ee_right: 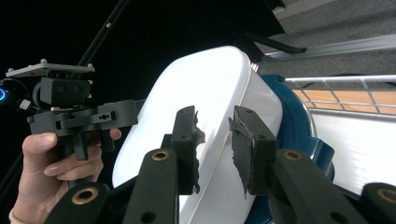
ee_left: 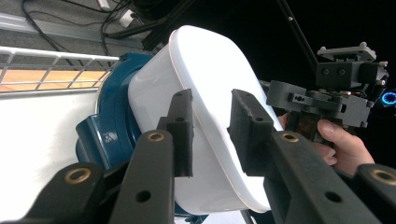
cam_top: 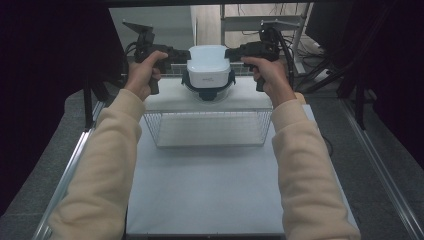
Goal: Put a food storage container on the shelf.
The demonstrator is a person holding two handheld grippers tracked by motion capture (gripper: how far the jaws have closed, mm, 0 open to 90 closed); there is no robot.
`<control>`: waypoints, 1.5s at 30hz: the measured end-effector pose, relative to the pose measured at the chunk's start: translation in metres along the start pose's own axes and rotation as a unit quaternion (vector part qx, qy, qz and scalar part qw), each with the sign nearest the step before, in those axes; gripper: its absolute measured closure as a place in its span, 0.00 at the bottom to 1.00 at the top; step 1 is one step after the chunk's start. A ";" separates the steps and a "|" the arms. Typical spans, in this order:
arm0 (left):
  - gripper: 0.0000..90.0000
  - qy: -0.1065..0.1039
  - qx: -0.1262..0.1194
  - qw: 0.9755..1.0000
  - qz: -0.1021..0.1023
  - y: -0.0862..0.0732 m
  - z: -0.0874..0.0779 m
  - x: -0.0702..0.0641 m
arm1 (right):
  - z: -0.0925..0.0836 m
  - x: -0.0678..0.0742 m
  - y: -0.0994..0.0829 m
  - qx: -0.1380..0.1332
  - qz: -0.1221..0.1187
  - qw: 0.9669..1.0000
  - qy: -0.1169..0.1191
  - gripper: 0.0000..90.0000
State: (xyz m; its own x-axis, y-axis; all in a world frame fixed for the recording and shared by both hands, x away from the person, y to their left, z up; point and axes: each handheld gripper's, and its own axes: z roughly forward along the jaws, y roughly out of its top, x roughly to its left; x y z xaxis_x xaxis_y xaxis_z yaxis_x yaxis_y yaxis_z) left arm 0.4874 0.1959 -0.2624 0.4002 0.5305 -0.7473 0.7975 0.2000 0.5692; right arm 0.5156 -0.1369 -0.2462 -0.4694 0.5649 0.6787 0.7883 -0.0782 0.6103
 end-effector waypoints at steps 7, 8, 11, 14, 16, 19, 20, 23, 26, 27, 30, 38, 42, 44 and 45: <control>0.40 0.035 -0.043 0.996 0.070 -0.005 -0.009 -0.012 | -0.008 0.022 -0.007 -0.027 -0.075 0.997 -0.016 0.54; 0.38 0.038 -0.049 0.995 0.078 -0.007 -0.013 -0.015 | -0.010 0.025 -0.009 -0.028 -0.088 0.996 -0.022 0.51; 0.35 0.048 -0.059 0.991 0.111 -0.014 -0.024 -0.021 | -0.019 0.029 -0.014 -0.038 -0.115 0.992 -0.026 0.45; 0.34 0.052 -0.066 0.989 0.125 -0.021 -0.031 -0.026 | -0.026 0.029 -0.021 -0.044 -0.141 0.989 -0.032 0.40; 0.33 0.059 -0.078 0.983 0.154 -0.035 -0.044 -0.033 | -0.032 0.029 -0.029 -0.048 -0.160 0.985 -0.035 0.38; 0.32 0.072 -0.085 0.976 0.186 -0.056 -0.057 -0.037 | -0.046 0.028 -0.045 -0.051 -0.197 0.978 -0.040 0.34; 0.32 0.075 -0.085 0.975 0.194 -0.064 -0.060 -0.037 | -0.052 0.028 -0.051 -0.052 -0.207 0.976 -0.045 0.34; 0.31 0.087 -0.081 0.969 0.216 -0.094 -0.071 -0.036 | -0.068 0.026 -0.075 -0.049 -0.244 0.967 -0.060 0.33; 0.31 0.082 -0.070 0.966 0.236 -0.130 -0.082 -0.032 | -0.083 0.021 -0.102 -0.048 -0.270 0.959 -0.069 0.33; 0.31 0.082 -0.067 0.966 0.237 -0.142 -0.084 -0.029 | -0.088 0.018 -0.111 -0.048 -0.274 0.958 -0.072 0.33; 0.30 0.090 -0.064 0.964 0.242 -0.165 -0.088 -0.022 | -0.095 0.010 -0.131 -0.047 -0.278 0.957 -0.074 0.33; 0.30 0.145 -0.026 0.960 0.239 -0.264 -0.078 0.027 | -0.107 -0.028 -0.228 -0.013 -0.286 0.956 -0.072 0.33; 0.29 0.165 0.017 0.958 0.232 -0.288 -0.057 0.050 | -0.098 -0.047 -0.266 0.015 -0.287 0.955 -0.081 0.33; 0.29 0.170 0.035 0.958 0.227 -0.296 -0.048 0.060 | -0.090 -0.057 -0.282 0.027 -0.287 0.953 -0.088 0.33; 0.29 0.174 0.042 0.957 0.227 -0.300 -0.045 0.064 | -0.087 -0.063 -0.289 0.032 -0.285 0.954 -0.088 0.33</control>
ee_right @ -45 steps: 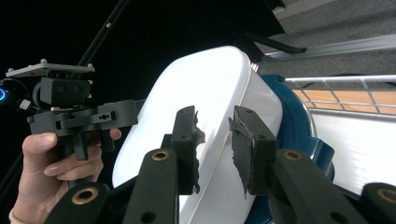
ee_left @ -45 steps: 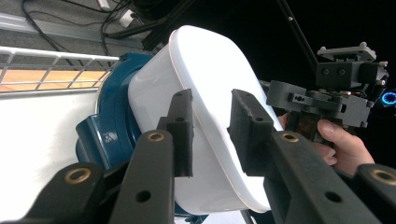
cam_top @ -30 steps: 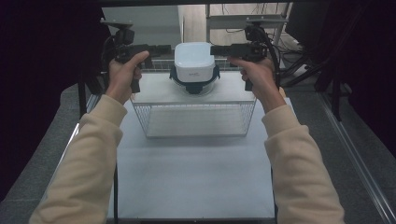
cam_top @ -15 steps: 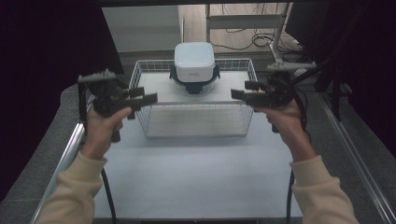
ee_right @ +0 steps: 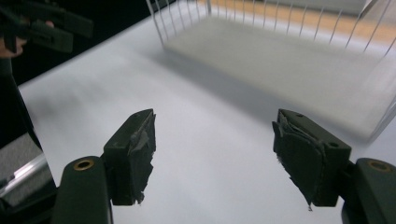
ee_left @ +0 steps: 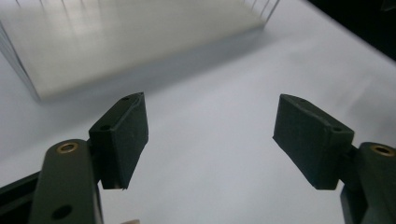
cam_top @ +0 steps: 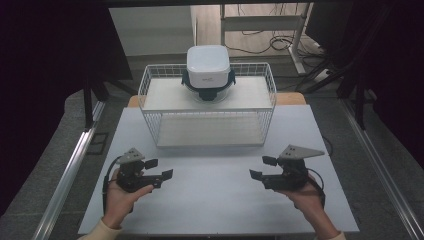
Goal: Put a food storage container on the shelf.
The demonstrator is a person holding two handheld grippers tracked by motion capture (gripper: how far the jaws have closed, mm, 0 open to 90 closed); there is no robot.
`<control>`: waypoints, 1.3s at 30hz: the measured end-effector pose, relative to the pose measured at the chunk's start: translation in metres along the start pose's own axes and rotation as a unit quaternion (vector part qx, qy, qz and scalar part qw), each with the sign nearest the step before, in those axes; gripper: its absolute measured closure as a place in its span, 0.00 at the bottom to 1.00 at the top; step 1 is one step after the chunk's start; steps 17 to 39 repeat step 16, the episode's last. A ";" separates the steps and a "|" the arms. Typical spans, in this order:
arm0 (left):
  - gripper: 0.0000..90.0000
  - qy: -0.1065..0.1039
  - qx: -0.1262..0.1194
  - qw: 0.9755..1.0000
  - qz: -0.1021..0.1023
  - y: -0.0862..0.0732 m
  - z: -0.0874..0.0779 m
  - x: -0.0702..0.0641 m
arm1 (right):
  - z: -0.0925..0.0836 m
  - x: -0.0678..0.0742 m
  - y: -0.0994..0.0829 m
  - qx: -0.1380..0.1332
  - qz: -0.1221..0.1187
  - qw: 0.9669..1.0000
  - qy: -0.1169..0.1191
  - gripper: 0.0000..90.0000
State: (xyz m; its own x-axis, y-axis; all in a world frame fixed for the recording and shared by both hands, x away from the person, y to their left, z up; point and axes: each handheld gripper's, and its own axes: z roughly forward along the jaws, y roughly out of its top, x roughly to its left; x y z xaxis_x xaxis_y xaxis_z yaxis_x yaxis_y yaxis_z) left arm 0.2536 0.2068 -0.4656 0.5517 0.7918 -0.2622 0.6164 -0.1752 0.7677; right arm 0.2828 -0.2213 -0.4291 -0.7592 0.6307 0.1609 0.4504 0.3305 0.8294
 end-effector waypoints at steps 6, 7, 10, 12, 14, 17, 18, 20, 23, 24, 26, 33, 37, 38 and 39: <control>0.29 0.008 0.015 1.000 0.000 -0.014 0.009 0.002 | 0.013 -0.002 -0.032 0.025 0.000 1.000 -0.005 0.31; 0.29 0.008 0.014 1.000 -0.001 -0.014 0.009 0.003 | 0.013 -0.002 -0.033 0.024 0.002 1.000 -0.003 0.31; 0.28 0.010 0.005 1.000 -0.004 -0.012 0.006 0.003 | 0.012 -0.001 -0.031 0.013 0.005 1.000 -0.003 0.29; 0.27 0.010 0.005 1.000 -0.003 -0.013 0.004 0.003 | 0.010 0.000 -0.033 0.004 0.006 1.000 0.001 0.28; 0.25 0.010 0.005 1.000 -0.004 -0.013 0.002 0.002 | 0.009 0.000 -0.036 -0.004 0.008 1.000 -0.001 0.26; 0.25 0.011 0.000 1.000 -0.007 -0.013 -0.001 0.004 | 0.009 -0.001 -0.037 -0.006 0.008 1.000 -0.003 0.25; 0.25 0.011 0.000 1.000 -0.007 -0.013 -0.001 0.004 | 0.009 -0.001 -0.037 -0.006 0.008 1.000 -0.003 0.25; 0.25 0.011 0.000 1.000 -0.007 -0.013 -0.001 0.004 | 0.009 -0.001 -0.037 -0.006 0.008 1.000 -0.003 0.25; 0.25 0.011 0.000 1.000 -0.007 -0.013 -0.001 0.004 | 0.009 -0.001 -0.037 -0.006 0.008 1.000 -0.003 0.25; 0.25 0.011 0.000 1.000 -0.007 -0.013 -0.001 0.004 | 0.009 -0.001 -0.037 -0.006 0.008 1.000 -0.003 0.25; 0.25 0.011 0.000 1.000 -0.007 -0.013 -0.001 0.004 | 0.009 -0.001 -0.037 -0.006 0.008 1.000 -0.003 0.25; 0.25 0.011 0.000 1.000 -0.007 -0.013 -0.001 0.004 | 0.009 -0.001 -0.037 -0.006 0.008 1.000 -0.003 0.25; 0.25 0.011 0.000 1.000 -0.007 -0.013 -0.001 0.004 | 0.009 -0.001 -0.037 -0.006 0.008 1.000 -0.003 0.25; 0.25 0.011 0.000 1.000 -0.007 -0.013 -0.001 0.004 | 0.009 -0.001 -0.037 -0.006 0.008 1.000 -0.003 0.25; 0.25 0.011 0.000 1.000 -0.007 -0.013 -0.001 0.004 | 0.009 -0.001 -0.037 -0.006 0.008 1.000 -0.003 0.25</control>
